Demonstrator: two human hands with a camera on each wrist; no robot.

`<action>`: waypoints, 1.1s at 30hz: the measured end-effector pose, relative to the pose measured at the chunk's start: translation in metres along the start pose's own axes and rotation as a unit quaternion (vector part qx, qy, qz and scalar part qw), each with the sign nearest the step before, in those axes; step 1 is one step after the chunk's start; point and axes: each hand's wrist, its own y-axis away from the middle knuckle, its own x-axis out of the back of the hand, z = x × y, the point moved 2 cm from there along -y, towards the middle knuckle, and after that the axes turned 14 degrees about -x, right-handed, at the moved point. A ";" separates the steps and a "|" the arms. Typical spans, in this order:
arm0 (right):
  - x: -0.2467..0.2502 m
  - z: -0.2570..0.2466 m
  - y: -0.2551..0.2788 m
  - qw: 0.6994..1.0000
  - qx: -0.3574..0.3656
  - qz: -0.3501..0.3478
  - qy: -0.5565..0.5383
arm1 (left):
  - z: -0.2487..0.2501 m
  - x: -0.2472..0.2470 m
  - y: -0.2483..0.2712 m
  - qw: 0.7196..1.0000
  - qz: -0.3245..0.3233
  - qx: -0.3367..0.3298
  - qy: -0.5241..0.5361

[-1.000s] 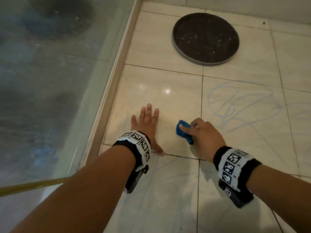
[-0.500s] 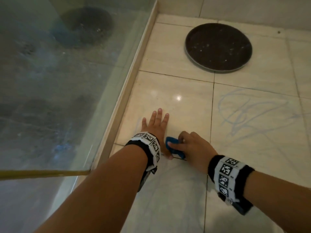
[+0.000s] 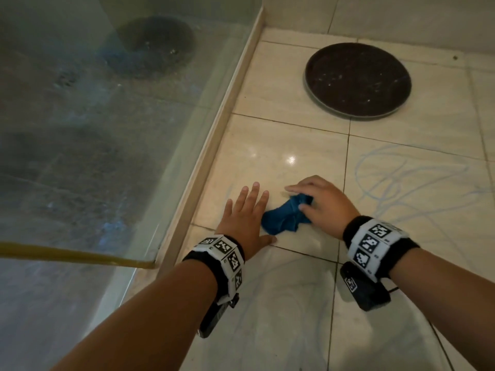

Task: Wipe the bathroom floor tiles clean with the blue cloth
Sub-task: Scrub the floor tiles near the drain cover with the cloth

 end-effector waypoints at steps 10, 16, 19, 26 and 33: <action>0.012 0.044 0.033 0.976 -0.192 0.031 0.095 | 0.046 0.007 -0.042 0.979 -0.038 -0.196 -0.049; 0.004 0.035 0.025 0.981 -0.163 0.024 0.099 | 0.033 0.004 -0.041 0.988 -0.061 -0.124 -0.069; -0.002 0.023 0.016 0.986 -0.122 -0.012 0.115 | 0.001 0.019 -0.027 1.000 -0.011 -0.007 -0.020; -0.028 0.002 -0.008 0.963 -0.105 -0.073 0.238 | 0.007 0.000 -0.010 0.999 -0.035 -0.019 -0.008; -0.034 0.006 -0.004 0.958 -0.099 -0.055 0.262 | -0.016 0.009 -0.018 0.999 0.004 0.040 0.009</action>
